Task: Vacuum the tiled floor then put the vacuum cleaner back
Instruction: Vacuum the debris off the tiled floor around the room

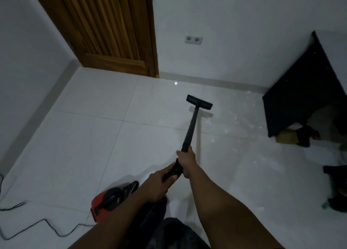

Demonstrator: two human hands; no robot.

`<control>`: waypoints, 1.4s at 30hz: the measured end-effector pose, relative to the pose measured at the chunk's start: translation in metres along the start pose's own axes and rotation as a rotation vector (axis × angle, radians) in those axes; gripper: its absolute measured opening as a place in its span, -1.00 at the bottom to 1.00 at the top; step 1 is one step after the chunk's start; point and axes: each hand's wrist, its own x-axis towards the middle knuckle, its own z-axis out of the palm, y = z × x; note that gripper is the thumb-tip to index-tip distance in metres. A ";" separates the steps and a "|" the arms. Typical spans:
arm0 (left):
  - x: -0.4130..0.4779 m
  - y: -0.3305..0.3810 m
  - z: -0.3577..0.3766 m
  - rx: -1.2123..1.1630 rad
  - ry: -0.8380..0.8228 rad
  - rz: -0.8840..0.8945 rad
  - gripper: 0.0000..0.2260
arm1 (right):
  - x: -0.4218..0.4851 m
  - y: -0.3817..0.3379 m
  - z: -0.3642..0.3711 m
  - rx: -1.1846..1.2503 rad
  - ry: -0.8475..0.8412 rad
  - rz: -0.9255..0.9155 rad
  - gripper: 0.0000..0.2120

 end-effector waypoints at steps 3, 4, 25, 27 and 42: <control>-0.055 -0.010 0.052 0.007 -0.047 0.009 -0.51 | -0.047 0.057 -0.033 -0.025 -0.027 0.003 -0.38; -0.075 -0.015 0.067 0.008 -0.071 0.015 -0.50 | -0.064 0.078 -0.044 -0.024 -0.024 0.011 -0.40; -0.435 -0.202 0.254 -0.189 -0.216 -0.121 -0.56 | -0.328 0.458 -0.062 -0.162 0.062 0.184 -0.40; -0.468 -0.219 0.267 -0.182 -0.238 -0.130 -0.58 | -0.354 0.490 -0.061 -0.176 0.065 0.200 -0.39; -0.558 -0.246 0.300 -0.149 -0.390 -0.139 -0.72 | -0.431 0.594 -0.074 -0.176 0.022 0.235 -0.41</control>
